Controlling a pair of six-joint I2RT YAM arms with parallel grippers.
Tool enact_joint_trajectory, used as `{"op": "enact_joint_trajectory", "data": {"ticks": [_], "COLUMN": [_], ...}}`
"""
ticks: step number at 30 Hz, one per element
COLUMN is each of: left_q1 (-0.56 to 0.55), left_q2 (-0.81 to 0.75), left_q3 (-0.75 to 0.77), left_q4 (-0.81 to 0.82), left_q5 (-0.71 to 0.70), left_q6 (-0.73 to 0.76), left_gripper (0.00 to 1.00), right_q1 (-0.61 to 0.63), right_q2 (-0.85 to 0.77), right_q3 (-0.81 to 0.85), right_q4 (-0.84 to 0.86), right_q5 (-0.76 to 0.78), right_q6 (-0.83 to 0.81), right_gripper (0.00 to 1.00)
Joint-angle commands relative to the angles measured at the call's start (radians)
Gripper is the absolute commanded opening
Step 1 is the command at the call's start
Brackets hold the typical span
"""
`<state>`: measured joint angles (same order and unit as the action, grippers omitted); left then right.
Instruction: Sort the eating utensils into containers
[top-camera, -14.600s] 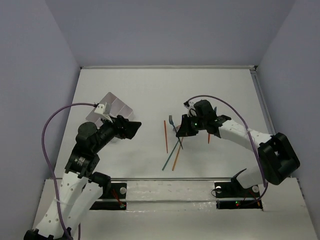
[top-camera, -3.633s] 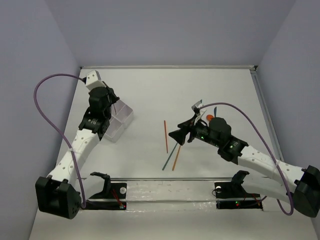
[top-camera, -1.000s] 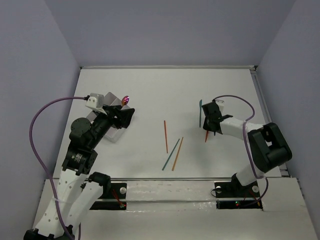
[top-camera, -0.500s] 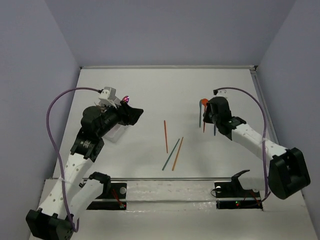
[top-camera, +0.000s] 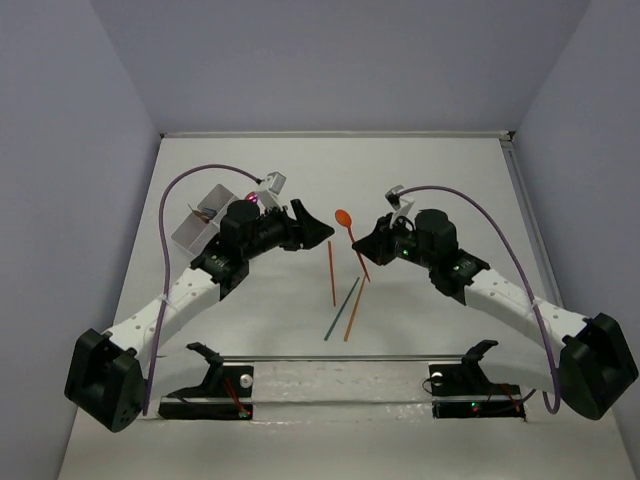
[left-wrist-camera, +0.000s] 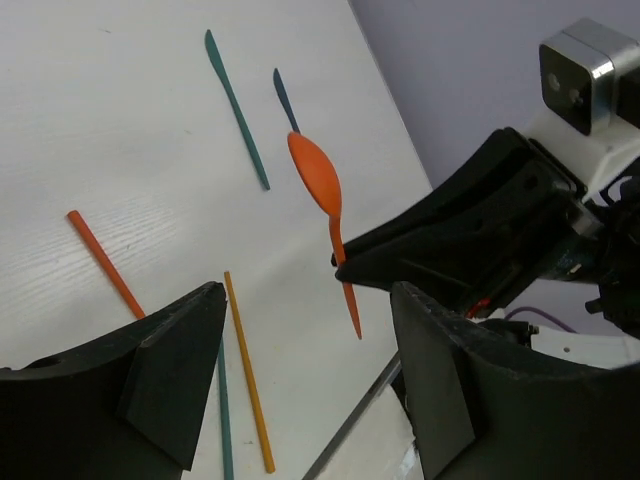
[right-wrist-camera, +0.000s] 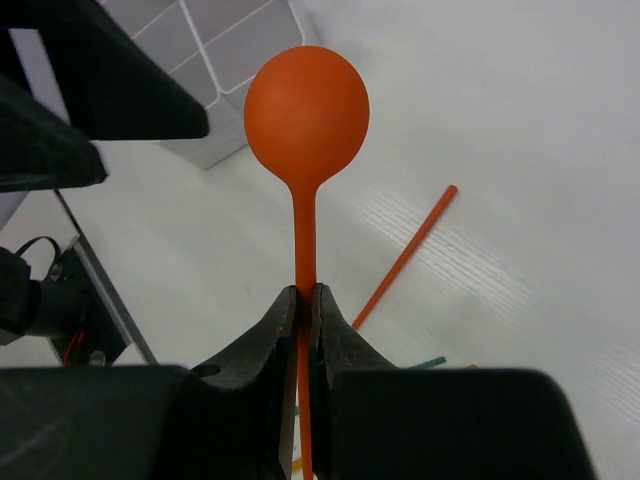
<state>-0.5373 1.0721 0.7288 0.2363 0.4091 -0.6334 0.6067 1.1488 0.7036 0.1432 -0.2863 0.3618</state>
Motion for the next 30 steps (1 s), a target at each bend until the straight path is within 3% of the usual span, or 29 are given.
{"op": "enact_joint_trajectory", "data": {"ticks": [1,9,13,16,17,19,20,23,25,26,30], "left_q1": [-0.029,-0.076,-0.098,-0.098,-0.098,-0.098,-0.107,-0.107,-0.107,-0.107,-0.084], "left_q2": [0.061,0.196,0.232,0.238,0.235,0.229,0.227,0.207,0.186,0.177,0.126], "left_q3": [0.018,0.090,0.109,0.112,0.112,0.112,0.113,0.113,0.113,0.118,0.136], "left_q4": [0.191,0.279,0.302,0.302,0.299,0.290,0.285,0.250,0.215,0.198,0.103], "left_q5": [-0.090,-0.127,-0.125,-0.133,-0.139,-0.139,-0.139,-0.151,-0.164,-0.191,-0.280], "left_q6": [-0.097,-0.120,-0.134,-0.134,-0.135,-0.134,-0.132,-0.120,-0.101,-0.082,-0.034], "left_gripper": [0.78,0.77,0.68,0.50,0.38,0.25,0.14,0.06,0.06,0.06,0.06], "right_q1": [0.030,0.059,0.068,0.068,0.068,0.068,0.068,0.068,0.068,0.068,0.068], "right_q2": [-0.040,-0.044,-0.037,-0.040,-0.035,-0.029,-0.027,-0.029,-0.029,-0.031,-0.041], "right_q3": [-0.029,-0.038,-0.042,-0.044,-0.043,-0.044,-0.047,-0.050,-0.052,-0.055,-0.062], "right_q4": [0.128,0.148,0.159,0.156,0.151,0.153,0.156,0.153,0.153,0.156,0.160], "right_q5": [-0.125,-0.146,-0.146,-0.128,-0.126,-0.123,-0.111,-0.077,-0.062,-0.047,-0.031], "right_q6": [0.008,0.019,0.020,0.020,0.019,0.019,0.019,0.022,0.026,0.028,0.031], "right_gripper": [0.07,0.07,0.07,0.07,0.07,0.07,0.07,0.08,0.16,0.31,0.53]}}
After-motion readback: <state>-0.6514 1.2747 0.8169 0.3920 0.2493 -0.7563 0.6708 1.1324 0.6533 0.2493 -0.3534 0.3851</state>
